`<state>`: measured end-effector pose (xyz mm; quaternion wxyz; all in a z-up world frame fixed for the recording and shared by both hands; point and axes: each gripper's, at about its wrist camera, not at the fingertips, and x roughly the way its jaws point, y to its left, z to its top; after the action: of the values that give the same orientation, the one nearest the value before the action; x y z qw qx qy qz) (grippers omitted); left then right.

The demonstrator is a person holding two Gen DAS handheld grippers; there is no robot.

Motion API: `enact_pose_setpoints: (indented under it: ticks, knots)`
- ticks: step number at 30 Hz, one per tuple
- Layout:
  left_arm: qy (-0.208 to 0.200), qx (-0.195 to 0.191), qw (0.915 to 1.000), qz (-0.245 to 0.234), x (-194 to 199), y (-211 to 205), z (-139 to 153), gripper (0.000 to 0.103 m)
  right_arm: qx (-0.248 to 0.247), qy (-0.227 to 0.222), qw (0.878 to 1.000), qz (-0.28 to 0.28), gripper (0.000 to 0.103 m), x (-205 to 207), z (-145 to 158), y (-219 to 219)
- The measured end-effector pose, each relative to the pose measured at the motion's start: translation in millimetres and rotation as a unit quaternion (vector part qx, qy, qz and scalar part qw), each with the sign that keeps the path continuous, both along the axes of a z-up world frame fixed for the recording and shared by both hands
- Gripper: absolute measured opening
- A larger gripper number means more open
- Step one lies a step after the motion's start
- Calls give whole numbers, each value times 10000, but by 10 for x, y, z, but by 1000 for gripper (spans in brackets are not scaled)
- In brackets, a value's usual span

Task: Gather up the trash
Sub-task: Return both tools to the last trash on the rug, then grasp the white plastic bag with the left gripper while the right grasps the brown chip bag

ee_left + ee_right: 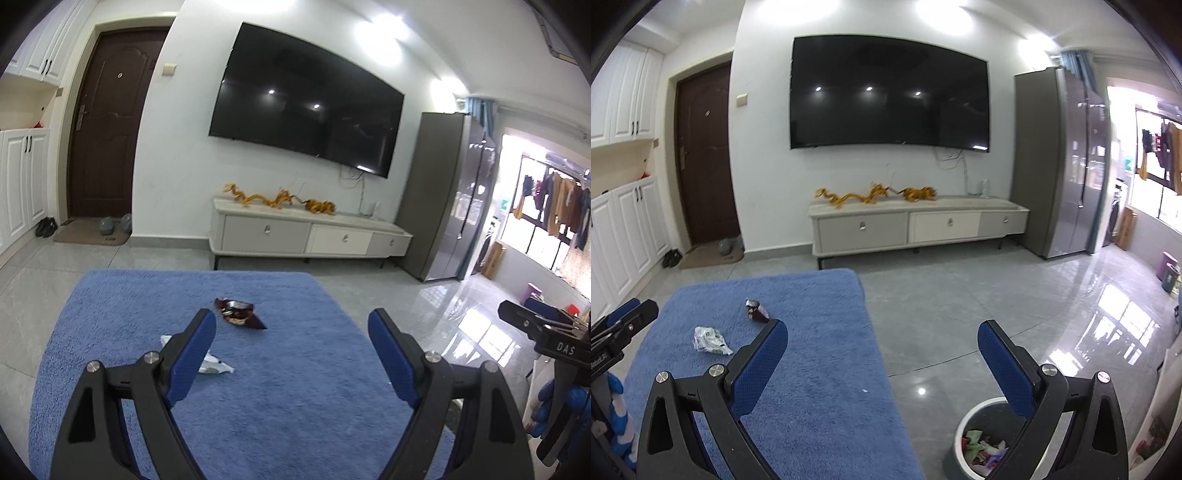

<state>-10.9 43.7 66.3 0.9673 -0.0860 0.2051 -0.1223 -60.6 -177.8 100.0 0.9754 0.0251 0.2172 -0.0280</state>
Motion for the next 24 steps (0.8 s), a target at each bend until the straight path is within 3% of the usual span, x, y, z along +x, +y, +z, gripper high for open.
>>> enact_pose_setpoints:
  ticks: [13, 24]
  knots:
    - [637, 314, 9964, 463, 822, 225, -454, 84, -114, 546, 9951, 817, 103, 861, -299, 352]
    - [1142, 644, 9856, 1065, 1425, 491, -926, 84, 42, 855, 9805, 1770, 103, 1663, -540, 739]
